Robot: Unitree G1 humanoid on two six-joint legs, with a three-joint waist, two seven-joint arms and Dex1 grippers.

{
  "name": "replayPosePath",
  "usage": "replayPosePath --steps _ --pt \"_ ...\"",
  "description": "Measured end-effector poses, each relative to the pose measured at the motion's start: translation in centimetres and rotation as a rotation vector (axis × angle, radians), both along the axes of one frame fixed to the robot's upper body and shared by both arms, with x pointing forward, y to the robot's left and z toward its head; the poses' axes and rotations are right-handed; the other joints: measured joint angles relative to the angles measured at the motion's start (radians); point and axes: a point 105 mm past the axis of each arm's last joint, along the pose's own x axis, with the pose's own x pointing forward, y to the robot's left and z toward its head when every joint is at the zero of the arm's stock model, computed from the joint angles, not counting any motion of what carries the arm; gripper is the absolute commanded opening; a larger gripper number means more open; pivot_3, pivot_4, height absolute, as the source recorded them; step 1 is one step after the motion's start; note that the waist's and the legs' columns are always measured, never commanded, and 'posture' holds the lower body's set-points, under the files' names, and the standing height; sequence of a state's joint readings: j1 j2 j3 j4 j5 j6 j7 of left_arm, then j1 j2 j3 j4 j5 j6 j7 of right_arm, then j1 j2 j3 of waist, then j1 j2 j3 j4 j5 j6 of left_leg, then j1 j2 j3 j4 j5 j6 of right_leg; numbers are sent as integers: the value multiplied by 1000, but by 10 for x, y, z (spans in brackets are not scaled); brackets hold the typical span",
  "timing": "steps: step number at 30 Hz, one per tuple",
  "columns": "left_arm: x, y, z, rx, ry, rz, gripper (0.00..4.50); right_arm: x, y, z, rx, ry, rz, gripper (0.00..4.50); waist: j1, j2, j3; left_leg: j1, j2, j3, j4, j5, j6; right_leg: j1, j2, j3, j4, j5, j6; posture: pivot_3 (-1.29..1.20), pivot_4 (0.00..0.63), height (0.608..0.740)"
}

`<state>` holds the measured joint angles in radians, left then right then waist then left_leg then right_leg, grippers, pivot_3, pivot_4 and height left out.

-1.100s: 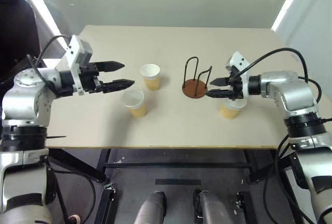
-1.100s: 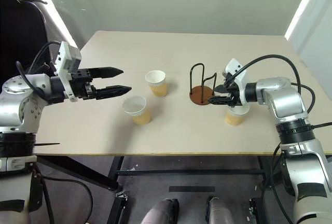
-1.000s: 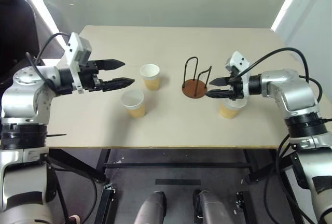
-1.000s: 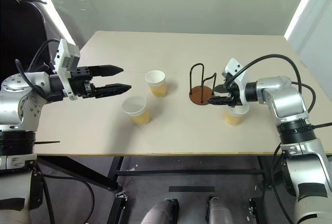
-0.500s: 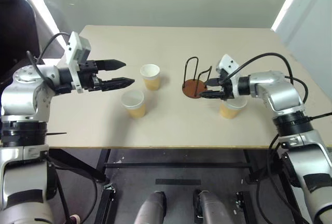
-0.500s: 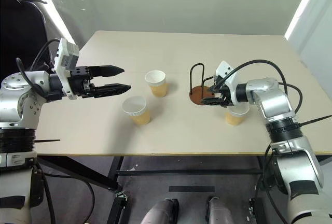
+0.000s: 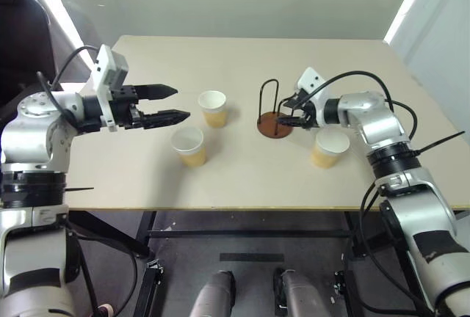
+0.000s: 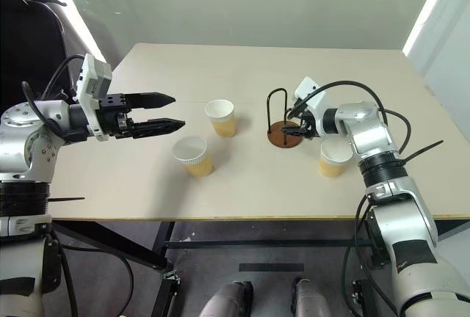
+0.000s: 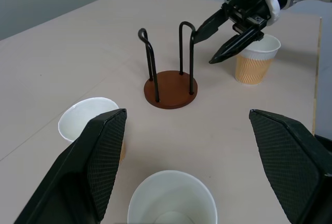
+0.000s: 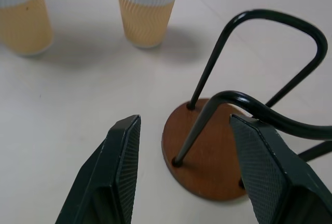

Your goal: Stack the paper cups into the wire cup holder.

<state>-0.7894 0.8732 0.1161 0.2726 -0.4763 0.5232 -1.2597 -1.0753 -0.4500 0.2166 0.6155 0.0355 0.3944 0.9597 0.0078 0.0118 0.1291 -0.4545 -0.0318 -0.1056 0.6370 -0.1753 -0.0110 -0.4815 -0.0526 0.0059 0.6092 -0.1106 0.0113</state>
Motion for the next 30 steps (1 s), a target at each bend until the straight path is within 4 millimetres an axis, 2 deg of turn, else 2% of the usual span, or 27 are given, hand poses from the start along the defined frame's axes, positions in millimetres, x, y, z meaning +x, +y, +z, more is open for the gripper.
replayPosePath --steps 8,19,22,28,30 --pt "0 0 0 1 -1 5 4066 6 15 -6 24 5 -26 2686 1 0 0 0 0 0 0 0 -1 0 0 0 0 0 0 0 150 740" --pt "1 1 0 2 -3 20 4066 22 18 -19 33 -11 -175 2686 1 0 0 -1 0 0 -1 -1 -1 -1 0 -1 0 0 0 0 150 740" --pt "2 2 -1 2 -3 23 4066 26 14 -21 43 -16 -221 2151 1 0 0 -1 0 0 -1 -1 -2 -1 -1 -1 0 0 0 0 150 740" --pt "2 2 -2 2 0 25 4066 28 10 -22 53 -11 -245 21 1 0 0 -1 0 0 -1 -2 -2 -1 -1 -1 0 0 0 0 150 740" --pt "2 2 -2 3 0 25 4066 27 10 -21 58 -5 -234 6 1 0 0 -1 0 0 -1 -2 -2 -1 -1 -1 0 0 0 0 150 740"
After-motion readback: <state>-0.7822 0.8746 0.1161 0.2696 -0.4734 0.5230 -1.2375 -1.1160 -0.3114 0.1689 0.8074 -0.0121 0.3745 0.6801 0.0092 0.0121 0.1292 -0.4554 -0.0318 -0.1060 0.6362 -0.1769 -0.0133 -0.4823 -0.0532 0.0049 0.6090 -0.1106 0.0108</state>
